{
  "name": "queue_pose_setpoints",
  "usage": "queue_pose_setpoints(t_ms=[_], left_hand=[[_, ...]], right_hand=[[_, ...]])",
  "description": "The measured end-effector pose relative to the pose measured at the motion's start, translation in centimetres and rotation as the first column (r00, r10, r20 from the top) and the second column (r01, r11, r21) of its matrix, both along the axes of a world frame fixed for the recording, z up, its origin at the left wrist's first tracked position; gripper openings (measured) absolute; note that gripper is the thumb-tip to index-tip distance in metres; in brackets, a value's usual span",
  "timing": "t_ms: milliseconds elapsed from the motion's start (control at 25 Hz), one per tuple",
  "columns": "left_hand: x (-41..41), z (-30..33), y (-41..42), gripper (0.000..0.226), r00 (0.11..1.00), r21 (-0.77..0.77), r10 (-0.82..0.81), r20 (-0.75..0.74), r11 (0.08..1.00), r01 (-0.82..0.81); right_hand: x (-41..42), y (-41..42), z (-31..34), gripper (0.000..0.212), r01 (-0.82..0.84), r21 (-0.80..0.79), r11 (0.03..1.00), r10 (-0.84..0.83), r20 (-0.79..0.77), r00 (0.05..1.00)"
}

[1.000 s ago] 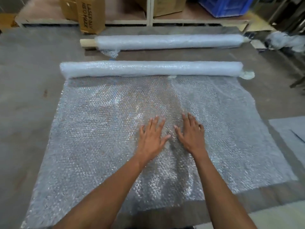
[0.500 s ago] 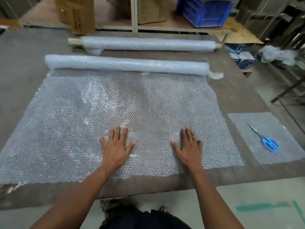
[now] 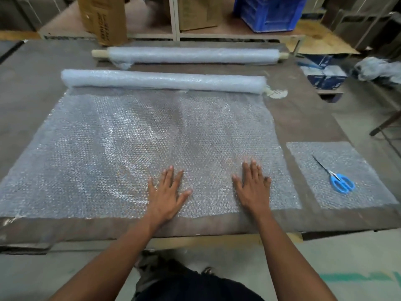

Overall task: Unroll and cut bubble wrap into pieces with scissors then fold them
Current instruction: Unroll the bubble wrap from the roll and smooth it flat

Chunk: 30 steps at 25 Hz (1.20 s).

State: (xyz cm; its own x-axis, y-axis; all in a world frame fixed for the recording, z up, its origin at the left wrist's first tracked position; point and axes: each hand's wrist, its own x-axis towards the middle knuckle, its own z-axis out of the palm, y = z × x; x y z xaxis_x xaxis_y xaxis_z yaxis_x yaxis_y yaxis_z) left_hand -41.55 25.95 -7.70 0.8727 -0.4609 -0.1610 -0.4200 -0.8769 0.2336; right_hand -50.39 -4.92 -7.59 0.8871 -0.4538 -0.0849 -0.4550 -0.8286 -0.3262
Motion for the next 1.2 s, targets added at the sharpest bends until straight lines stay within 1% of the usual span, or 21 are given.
queue_pose_setpoints(t_ms=[160,280,400,640,840,1000,1120,1200], left_hand=[[-0.9,0.1,0.2,0.077,1.0,0.013,-0.006,-0.003,1.0,0.006],[-1.2,0.7,-0.7,0.075,0.999,0.002,-0.012,0.038,1.0,0.012],[-1.7,0.4,-1.6,0.078,0.999,0.024,-0.042,0.034,0.999,0.041],[-1.8,-0.1,-1.3,0.08,0.997,0.013,-0.059,0.052,0.998,0.059],[-2.5,0.1,-3.5,0.079,0.996,-0.017,-0.092,0.017,0.996,0.093],[-2.1,1.1,-7.7,0.076,0.982,-0.054,-0.185,0.024,0.981,0.186],[-1.3,1.6,-11.8,0.077,0.958,-0.088,-0.285,0.034,0.954,0.287],[-0.8,1.6,-13.9,0.079,0.931,-0.067,-0.366,0.014,0.928,0.366]], right_hand=[[-1.9,-1.8,-0.5,0.082,-0.061,0.0,0.998,0.061,-0.042,0.997],[-2.1,-2.6,-0.1,0.081,-0.074,-0.002,0.997,0.074,-0.046,0.996],[-2.8,-3.2,-0.2,0.081,-0.06,0.013,0.998,0.061,-0.039,0.997],[-3.6,-4.0,-0.1,0.086,-0.023,0.019,1.0,0.024,-0.037,0.999],[-3.1,-4.4,0.1,0.086,-0.001,0.006,1.0,0.001,-0.07,0.998],[-3.1,-3.9,0.6,0.083,0.04,-0.007,0.999,-0.04,-0.067,0.997],[-3.1,-4.2,0.8,0.08,0.084,-0.08,0.993,-0.086,-0.017,0.996],[-3.0,-5.0,0.8,0.079,0.122,-0.07,0.99,-0.126,-0.063,0.99]])
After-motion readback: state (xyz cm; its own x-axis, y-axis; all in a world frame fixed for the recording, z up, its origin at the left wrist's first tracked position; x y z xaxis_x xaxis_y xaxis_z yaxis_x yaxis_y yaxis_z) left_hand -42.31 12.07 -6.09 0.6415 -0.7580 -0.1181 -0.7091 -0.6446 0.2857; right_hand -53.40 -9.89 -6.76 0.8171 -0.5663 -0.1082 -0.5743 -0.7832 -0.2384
